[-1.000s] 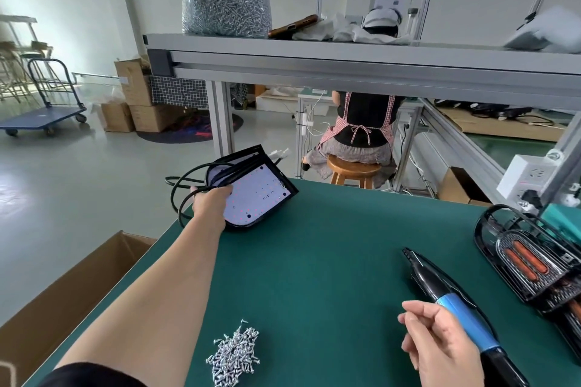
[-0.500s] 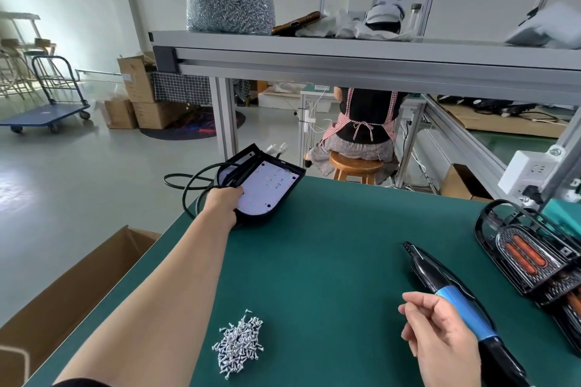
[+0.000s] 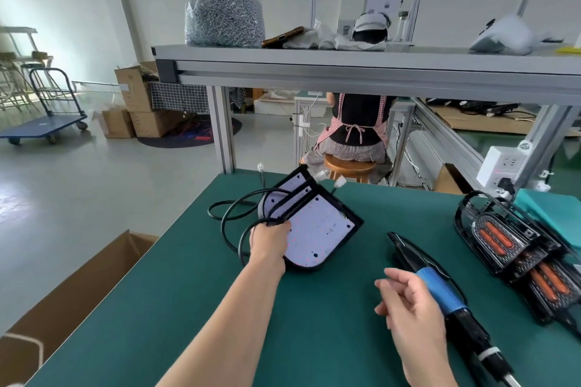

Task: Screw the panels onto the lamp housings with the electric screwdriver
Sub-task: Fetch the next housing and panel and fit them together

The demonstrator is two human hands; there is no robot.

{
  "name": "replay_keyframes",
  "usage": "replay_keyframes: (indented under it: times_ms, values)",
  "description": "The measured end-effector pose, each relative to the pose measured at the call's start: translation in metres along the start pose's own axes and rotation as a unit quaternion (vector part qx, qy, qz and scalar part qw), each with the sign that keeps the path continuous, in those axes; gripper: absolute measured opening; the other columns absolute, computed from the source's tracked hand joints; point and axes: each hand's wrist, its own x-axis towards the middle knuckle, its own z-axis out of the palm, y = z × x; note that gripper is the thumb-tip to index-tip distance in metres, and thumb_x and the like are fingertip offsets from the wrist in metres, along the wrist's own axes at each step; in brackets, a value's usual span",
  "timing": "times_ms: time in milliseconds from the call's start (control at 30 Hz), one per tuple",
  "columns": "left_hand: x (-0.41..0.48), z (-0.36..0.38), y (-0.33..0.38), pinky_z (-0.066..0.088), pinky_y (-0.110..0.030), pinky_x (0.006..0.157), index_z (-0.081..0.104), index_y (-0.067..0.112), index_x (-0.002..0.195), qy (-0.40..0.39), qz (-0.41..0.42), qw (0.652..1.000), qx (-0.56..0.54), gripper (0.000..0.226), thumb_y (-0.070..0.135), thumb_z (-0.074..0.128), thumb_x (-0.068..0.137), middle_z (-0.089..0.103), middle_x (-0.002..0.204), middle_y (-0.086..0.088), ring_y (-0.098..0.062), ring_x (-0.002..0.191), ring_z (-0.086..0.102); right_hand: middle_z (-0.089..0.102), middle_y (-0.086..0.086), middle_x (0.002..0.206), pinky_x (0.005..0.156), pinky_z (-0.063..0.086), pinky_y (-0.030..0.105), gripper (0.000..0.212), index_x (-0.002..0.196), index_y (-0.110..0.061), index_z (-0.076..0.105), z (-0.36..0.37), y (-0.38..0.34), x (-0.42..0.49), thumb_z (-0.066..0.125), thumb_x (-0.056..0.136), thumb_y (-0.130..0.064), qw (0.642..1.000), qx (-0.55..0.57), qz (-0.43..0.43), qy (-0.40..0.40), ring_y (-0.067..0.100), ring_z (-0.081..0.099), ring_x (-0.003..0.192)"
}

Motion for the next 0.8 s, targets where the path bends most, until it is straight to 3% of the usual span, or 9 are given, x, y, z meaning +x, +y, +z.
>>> replay_keyframes:
  times_ms: [133, 233, 333, 433, 500, 567, 633, 667, 800]
  values:
    - [-0.025, 0.014, 0.003, 0.048, -0.034, 0.080, 0.059, -0.005, 0.119, 0.064, 0.050, 0.990, 0.114, 0.033, 0.010, 0.062, 0.089, 0.057, 0.123, -0.020, -0.027, 0.094, 0.052, 0.072, -0.007, 0.086, 0.068, 0.047, 0.033, 0.017, 0.104, -0.025, 0.067, 0.000, -0.006, -0.004, 0.066, 0.096, -0.010, 1.000, -0.009, 0.007, -0.013, 0.009, 0.064, 0.058]
    - [-0.055, 0.023, 0.007, 0.040, -0.037, 0.098, 0.045, -0.007, 0.130, 0.097, 0.087, 0.979, 0.159, 0.043, 0.010, 0.059, 0.094, 0.040, 0.136, -0.021, -0.034, 0.122, 0.044, 0.072, -0.003, 0.089, 0.066, 0.046, 0.029, 0.015, 0.105, -0.025, 0.067, -0.001, -0.007, -0.005, 0.065, 0.096, -0.012, 1.000, -0.014, 0.013, -0.011, 0.008, 0.065, 0.059]
    - [-0.087, 0.030, 0.005, 0.018, -0.033, 0.119, 0.011, -0.009, 0.152, 0.086, 0.118, 0.972, 0.182, 0.069, 0.004, 0.053, 0.099, 0.011, 0.160, -0.024, -0.033, 0.150, 0.013, 0.073, -0.011, 0.093, 0.069, 0.049, 0.033, 0.016, 0.105, -0.031, 0.064, -0.001, -0.007, -0.006, 0.065, 0.097, -0.018, 0.999, -0.036, 0.015, -0.014, 0.008, 0.069, 0.064]
    - [-0.112, 0.036, -0.009, 0.009, -0.030, 0.124, -0.008, 0.005, 0.157, 0.065, 0.171, 0.968, 0.171, 0.078, -0.002, 0.045, 0.101, -0.015, 0.166, -0.007, -0.021, 0.154, -0.007, 0.070, -0.026, 0.094, 0.078, 0.056, 0.043, 0.018, 0.113, -0.035, 0.058, 0.001, -0.008, -0.007, 0.064, 0.097, -0.028, 0.996, -0.079, 0.010, -0.032, 0.004, 0.072, 0.072]
    - [-0.130, 0.040, -0.022, 0.020, -0.033, 0.123, -0.003, 0.016, 0.160, 0.046, 0.184, 0.977, 0.101, 0.080, -0.001, 0.047, 0.099, -0.010, 0.167, 0.007, -0.016, 0.154, 0.005, 0.071, -0.023, 0.095, 0.082, 0.057, 0.047, 0.026, 0.121, -0.033, 0.056, 0.002, -0.008, -0.007, 0.064, 0.096, -0.034, 0.994, -0.099, 0.005, -0.037, 0.004, 0.071, 0.076]
    - [-0.149, 0.045, -0.035, 0.034, -0.024, 0.114, 0.009, 0.023, 0.160, 0.016, 0.146, 0.989, 0.015, 0.077, 0.002, 0.049, 0.097, 0.010, 0.165, 0.011, -0.012, 0.149, 0.024, 0.067, -0.022, 0.103, 0.087, 0.056, 0.048, 0.036, 0.128, -0.035, 0.055, 0.001, -0.010, -0.007, 0.065, 0.094, -0.041, 0.992, -0.115, 0.011, -0.041, 0.008, 0.070, 0.089]
    - [-0.164, 0.050, -0.046, 0.047, -0.010, 0.086, 0.029, 0.027, 0.152, -0.026, 0.062, 0.994, -0.088, 0.068, 0.001, 0.053, 0.094, 0.045, 0.149, 0.004, -0.012, 0.128, 0.051, 0.063, -0.023, 0.112, 0.093, 0.054, 0.047, 0.043, 0.132, -0.036, 0.055, -0.002, -0.012, -0.007, 0.067, 0.091, -0.040, 0.992, -0.113, 0.023, -0.048, 0.013, 0.065, 0.106]
    - [-0.171, 0.052, -0.048, 0.050, -0.012, 0.075, 0.038, 0.024, 0.144, -0.043, 0.016, 0.990, -0.136, 0.059, 0.000, 0.054, 0.093, 0.057, 0.135, 0.001, -0.013, 0.114, 0.061, 0.063, -0.021, 0.118, 0.097, 0.053, 0.046, 0.048, 0.134, -0.036, 0.054, -0.003, -0.013, -0.007, 0.068, 0.088, -0.035, 0.992, -0.108, 0.028, -0.049, 0.013, 0.063, 0.112]
    - [-0.197, 0.046, -0.047, 0.052, -0.033, 0.092, 0.053, 0.017, 0.122, -0.098, -0.056, 0.980, -0.164, 0.032, 0.003, 0.059, 0.093, 0.069, 0.116, -0.004, -0.017, 0.104, 0.067, 0.063, -0.011, 0.130, 0.104, 0.049, 0.041, 0.056, 0.135, -0.029, 0.057, -0.006, -0.013, -0.006, 0.061, 0.083, -0.008, 0.995, -0.085, 0.029, -0.036, 0.013, 0.059, 0.119]
